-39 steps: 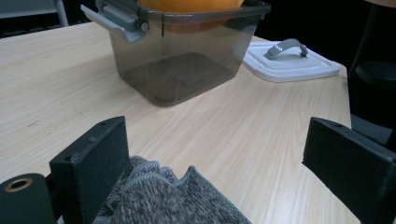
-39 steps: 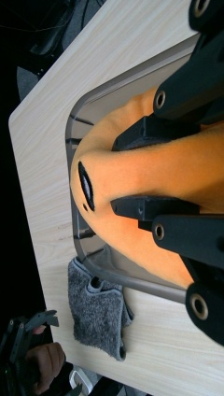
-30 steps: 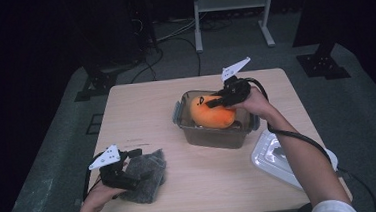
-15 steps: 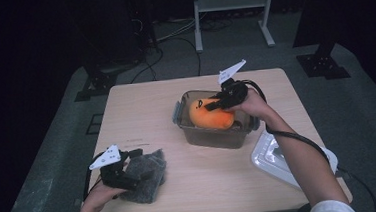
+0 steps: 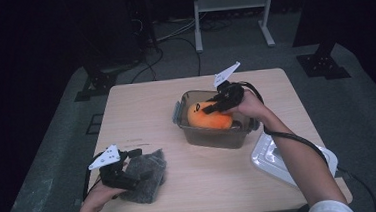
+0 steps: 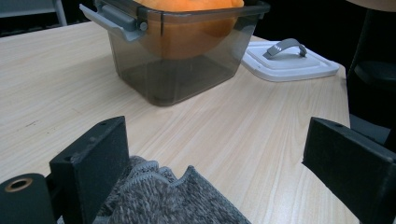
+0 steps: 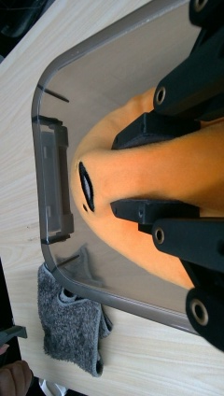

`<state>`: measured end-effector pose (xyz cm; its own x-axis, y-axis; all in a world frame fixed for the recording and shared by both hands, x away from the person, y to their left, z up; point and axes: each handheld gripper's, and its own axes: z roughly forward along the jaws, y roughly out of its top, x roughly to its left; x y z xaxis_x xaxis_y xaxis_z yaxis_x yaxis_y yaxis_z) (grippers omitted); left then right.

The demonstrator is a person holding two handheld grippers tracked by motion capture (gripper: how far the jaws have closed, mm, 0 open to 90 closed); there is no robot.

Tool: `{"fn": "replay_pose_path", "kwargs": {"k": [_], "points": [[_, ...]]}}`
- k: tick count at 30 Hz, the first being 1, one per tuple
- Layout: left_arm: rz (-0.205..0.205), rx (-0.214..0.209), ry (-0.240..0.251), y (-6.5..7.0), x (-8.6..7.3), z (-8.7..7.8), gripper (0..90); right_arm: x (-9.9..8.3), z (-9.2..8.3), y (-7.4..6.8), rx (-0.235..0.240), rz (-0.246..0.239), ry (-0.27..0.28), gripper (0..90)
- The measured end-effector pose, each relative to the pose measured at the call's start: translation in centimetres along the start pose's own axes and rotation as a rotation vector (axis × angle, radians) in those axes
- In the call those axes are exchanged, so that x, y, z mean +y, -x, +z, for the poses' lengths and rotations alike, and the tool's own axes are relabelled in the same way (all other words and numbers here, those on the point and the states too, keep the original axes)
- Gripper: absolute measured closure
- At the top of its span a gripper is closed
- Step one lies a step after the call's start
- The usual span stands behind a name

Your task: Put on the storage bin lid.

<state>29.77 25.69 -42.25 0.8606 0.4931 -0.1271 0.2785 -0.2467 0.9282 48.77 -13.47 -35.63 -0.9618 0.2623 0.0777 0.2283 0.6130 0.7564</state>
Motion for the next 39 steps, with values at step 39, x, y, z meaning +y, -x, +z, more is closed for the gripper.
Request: {"fn": "replay_pose_path", "kwargs": {"k": [39], "points": [[0.003, -0.002, -0.004, 0.06, 0.04, 0.03, 6.0, 0.52, 0.84, -0.77, -0.01, -0.037, -0.094, 52.1]]}}
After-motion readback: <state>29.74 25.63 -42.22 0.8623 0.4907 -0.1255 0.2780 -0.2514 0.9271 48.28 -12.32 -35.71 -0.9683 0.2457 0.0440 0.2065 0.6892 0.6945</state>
